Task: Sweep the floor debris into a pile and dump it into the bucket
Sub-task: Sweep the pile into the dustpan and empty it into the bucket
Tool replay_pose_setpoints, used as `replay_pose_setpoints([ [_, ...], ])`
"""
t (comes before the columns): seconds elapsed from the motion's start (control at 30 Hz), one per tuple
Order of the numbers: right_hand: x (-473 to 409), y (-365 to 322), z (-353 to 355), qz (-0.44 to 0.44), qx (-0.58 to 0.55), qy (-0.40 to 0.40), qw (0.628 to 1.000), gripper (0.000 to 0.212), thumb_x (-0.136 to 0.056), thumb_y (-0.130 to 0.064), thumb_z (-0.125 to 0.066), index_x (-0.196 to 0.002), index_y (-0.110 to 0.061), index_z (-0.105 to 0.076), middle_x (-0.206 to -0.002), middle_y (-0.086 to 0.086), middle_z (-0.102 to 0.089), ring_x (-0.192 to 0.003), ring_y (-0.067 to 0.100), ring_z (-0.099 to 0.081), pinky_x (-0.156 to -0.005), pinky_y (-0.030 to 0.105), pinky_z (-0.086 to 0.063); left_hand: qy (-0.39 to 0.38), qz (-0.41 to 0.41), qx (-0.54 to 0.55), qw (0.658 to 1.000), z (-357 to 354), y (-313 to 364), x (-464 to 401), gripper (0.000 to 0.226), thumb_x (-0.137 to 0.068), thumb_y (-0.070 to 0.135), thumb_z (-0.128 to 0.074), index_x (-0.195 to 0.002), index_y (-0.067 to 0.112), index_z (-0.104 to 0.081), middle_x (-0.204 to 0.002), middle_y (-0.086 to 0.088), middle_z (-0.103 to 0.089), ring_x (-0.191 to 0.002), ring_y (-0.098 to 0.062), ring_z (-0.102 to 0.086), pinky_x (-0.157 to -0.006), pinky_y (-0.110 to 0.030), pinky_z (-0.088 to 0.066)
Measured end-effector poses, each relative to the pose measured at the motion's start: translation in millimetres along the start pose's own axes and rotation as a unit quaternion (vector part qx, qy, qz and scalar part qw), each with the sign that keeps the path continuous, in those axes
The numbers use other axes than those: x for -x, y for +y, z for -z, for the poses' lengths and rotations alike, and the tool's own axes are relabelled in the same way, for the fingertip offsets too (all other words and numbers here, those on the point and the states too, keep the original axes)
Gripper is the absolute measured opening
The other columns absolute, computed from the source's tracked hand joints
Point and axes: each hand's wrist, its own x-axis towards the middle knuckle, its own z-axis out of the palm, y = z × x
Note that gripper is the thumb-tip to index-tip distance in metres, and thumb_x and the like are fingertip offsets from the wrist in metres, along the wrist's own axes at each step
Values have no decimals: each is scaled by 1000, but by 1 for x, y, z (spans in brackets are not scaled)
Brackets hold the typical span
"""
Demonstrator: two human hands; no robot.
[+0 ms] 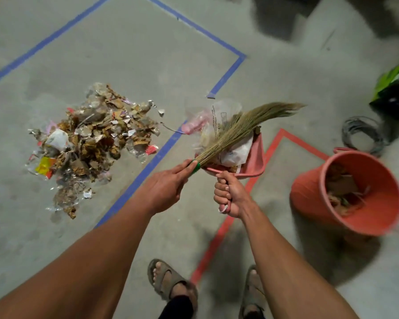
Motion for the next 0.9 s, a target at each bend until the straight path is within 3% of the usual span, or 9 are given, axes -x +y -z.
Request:
replay_pose_setpoints([
  [0.17,66,-39,95,39,-39,33,998,40,-100,-17,-47,-61,-22,-40,-44,-9,-23,-30,4,-18,-29,18,-13,-31,-57,-3,998,-37,99,-45,70,-105,24,-46,-163,44,-13,-169,20,-21,-118,-34,-65,-86,-44,-57],
  [0.57,215,-123,313,109,-126,86,982,37,-101,-16,-47,-65,-22,-38,-43,-9,-22,-30,4,-18,-28,20,-18,-80,-184,0,980,-115,348,-145,65,-107,25,-42,-163,44,-14,-169,20,-21,-127,-35,-61,-92,-49,-57],
  [0.77,224,-139,407,71,-197,108,972,42,-100,-17,-50,-60,-22,-42,-45,-11,-24,-30,3,-20,-30,20,-15,-129,-189,-28,973,-176,422,-183,63,-109,21,-41,-165,37,-16,-170,12,-22,-134,-33,-55,-103,-42,-50],
  [0.9,209,-144,452,42,-240,114,963,40,-100,-17,-53,-61,-21,-45,-46,-11,-28,-32,2,-24,-32,18,-17,-173,-175,-36,969,-215,440,-201,62,-109,20,-40,-165,35,-17,-170,9,-23,-139,-33,-51,-108,-44,-48],
])
